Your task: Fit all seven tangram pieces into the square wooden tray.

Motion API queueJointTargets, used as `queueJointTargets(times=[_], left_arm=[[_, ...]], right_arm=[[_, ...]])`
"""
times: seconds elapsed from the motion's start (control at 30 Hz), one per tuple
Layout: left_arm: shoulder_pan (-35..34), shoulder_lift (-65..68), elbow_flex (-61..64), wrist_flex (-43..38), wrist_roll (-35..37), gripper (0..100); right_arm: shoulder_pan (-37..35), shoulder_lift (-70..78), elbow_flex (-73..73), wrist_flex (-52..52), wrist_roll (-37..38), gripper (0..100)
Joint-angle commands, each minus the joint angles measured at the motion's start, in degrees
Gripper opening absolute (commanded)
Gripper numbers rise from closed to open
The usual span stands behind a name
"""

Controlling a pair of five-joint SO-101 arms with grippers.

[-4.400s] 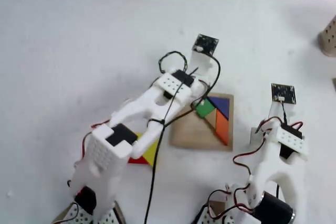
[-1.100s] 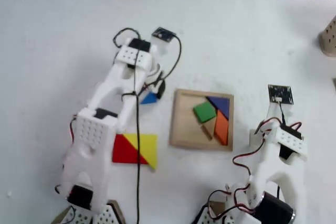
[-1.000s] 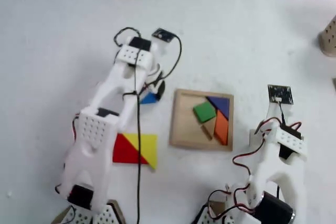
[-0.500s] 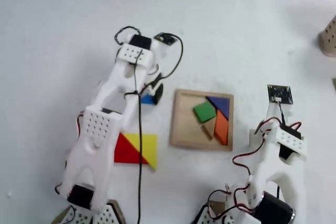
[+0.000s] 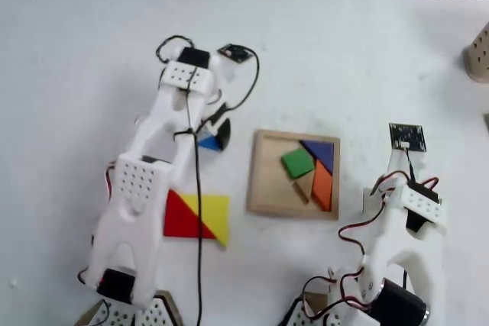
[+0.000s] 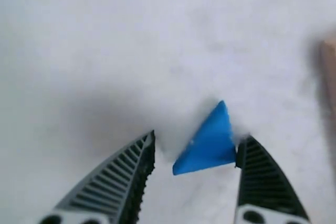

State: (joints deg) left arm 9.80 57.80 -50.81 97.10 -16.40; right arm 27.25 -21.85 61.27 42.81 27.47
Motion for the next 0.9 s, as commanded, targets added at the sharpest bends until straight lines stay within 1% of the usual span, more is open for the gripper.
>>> queueJointTargets(times=[0.0, 0.07, 0.17, 0.37, 0.43, 0.47, 0.6, 0.7, 0.87], left_arm=[[-1.01, -5.32, -0.53, -0.35, 1.32, 26], [-0.92, -7.25, 1.41, -0.97, 1.41, 26], [-0.84, -12.44, 8.97, -4.66, 1.41, 26], [0.22, -30.99, 36.75, -20.75, 1.23, 26], [0.13, -35.65, 42.73, -25.93, 1.14, 26], [-0.04, -36.53, 44.22, -27.25, 0.62, 27], [-0.22, -34.51, 42.99, -27.78, -3.96, 29], [-0.13, -30.2, 39.74, -27.78, -11.34, 29], [-0.13, -24.04, 34.64, -27.69, -18.11, 29]], right_arm=[[-0.31, -1.71, -0.18, -0.92, 0.44, 2.4], [-0.4, -1.71, -0.18, -0.92, 0.44, 2.4], [-0.4, -1.71, -0.18, -0.92, 0.44, 2.4], [-0.57, -1.71, -0.18, -1.01, 0.44, 2.4], [-0.57, -1.71, -0.18, -1.01, 0.44, 2.4], [-0.57, -1.71, -0.18, -1.01, 0.44, 2.4], [-0.57, -1.71, -0.18, -1.01, 0.35, 2.4], [-0.57, -1.71, -0.18, -1.01, 0.26, 2.4], [-0.57, -1.71, -0.18, -1.01, 0.26, 2.4]])
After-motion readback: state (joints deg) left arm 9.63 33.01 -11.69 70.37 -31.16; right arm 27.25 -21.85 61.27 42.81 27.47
